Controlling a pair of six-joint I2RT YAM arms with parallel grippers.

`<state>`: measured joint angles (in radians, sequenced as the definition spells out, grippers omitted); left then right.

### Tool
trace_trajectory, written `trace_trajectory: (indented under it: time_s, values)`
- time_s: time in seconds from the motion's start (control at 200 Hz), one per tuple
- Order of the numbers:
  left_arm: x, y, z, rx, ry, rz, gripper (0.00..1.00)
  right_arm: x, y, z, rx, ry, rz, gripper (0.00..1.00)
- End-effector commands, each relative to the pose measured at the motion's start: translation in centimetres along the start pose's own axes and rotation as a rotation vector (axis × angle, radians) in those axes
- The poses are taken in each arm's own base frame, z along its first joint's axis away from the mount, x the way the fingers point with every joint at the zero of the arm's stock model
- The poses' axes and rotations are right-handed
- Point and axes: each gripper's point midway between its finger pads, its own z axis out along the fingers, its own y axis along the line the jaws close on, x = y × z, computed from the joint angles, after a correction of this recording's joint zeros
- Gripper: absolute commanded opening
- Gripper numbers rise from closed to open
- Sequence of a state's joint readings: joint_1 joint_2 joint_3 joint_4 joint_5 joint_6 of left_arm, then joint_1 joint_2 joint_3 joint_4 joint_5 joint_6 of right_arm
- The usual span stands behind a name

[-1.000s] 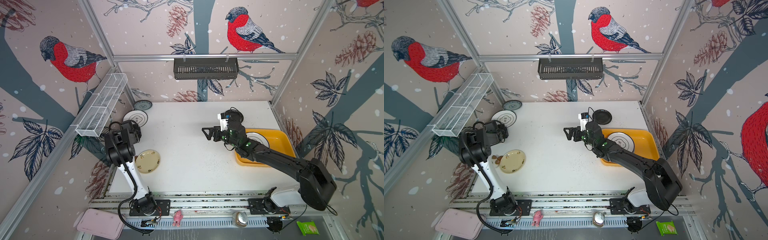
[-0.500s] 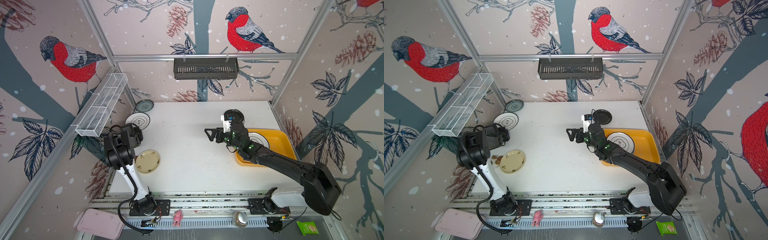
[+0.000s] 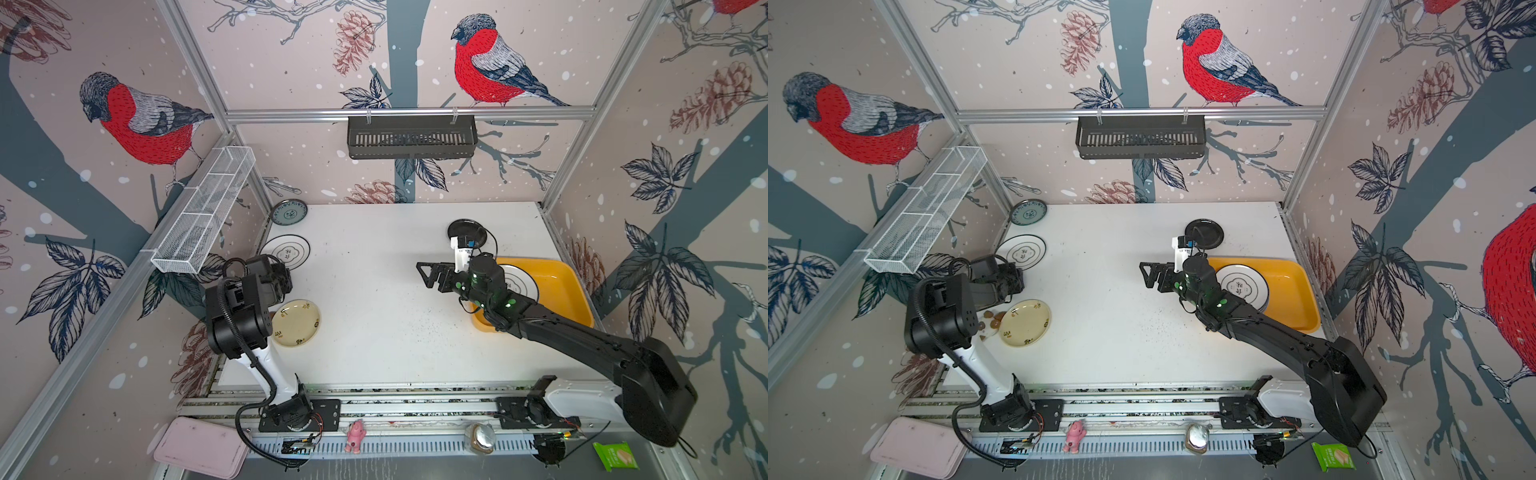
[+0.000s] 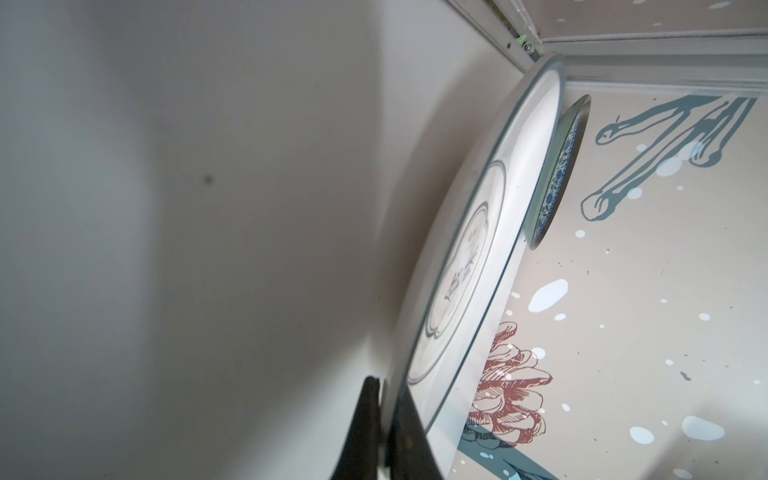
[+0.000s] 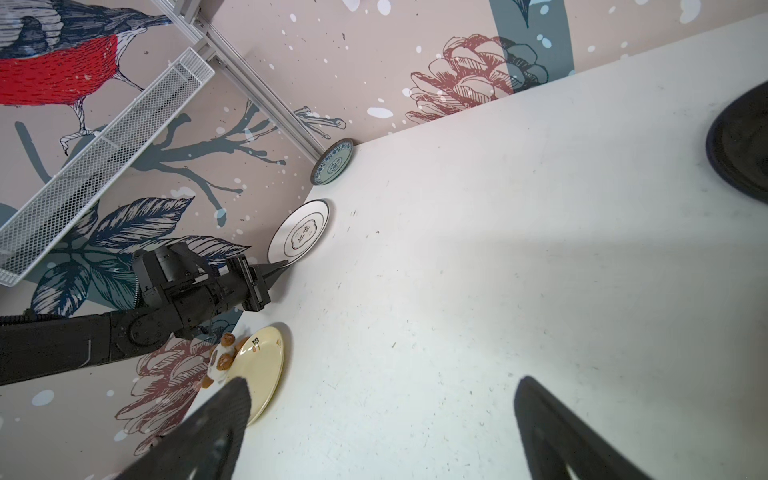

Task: Place the plates into the plastic bin on the countertop
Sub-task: 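Drag the plate toward the table center with the left gripper while the right gripper waits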

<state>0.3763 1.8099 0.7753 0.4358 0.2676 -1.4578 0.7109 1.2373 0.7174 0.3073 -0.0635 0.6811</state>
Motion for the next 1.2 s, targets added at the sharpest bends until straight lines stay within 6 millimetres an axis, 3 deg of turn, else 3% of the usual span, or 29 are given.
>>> trace_trajectory:
  time_s: [0.0, 0.265, 0.435, 0.625, 0.771, 0.901, 0.996, 1.196]
  values:
    - [1.5, -0.8, -1.0, 0.01, 0.065, 0.057, 0.0, -0.7, 0.0, -0.5, 0.009, -0.032, 0.02, 1.0]
    - [6.0, -1.6, -4.3, 0.074, 0.218, 0.163, 0.0, -0.8, -0.9, -0.6, 0.048, -0.046, 0.056, 1.0]
    - [8.9, -2.3, -6.6, 0.096, 0.296, 0.316, 0.0, -2.2, -0.7, 0.1, 0.047, -0.059, 0.072, 1.0]
    - [11.6, -2.6, -9.5, 0.164, 0.404, 0.421, 0.0, -2.3, -1.0, 1.9, 0.075, -0.033, 0.106, 1.0]
    - [13.9, -4.3, -11.3, 0.237, 0.471, 0.557, 0.0, -1.9, -1.2, 3.1, 0.082, -0.002, 0.127, 1.0]
    - [17.4, -5.8, -12.3, 0.274, 0.559, 0.726, 0.0, -2.1, -1.2, 3.9, 0.084, 0.009, 0.143, 1.0]
    - [19.8, -6.0, -12.9, 0.322, 0.653, 0.757, 0.0, -2.5, -1.2, 4.3, 0.093, 0.005, 0.145, 1.0]
    - [21.3, -5.2, -13.6, 0.355, 0.761, 0.742, 0.0, -2.4, -1.5, 5.0, 0.101, -0.004, 0.171, 1.0]
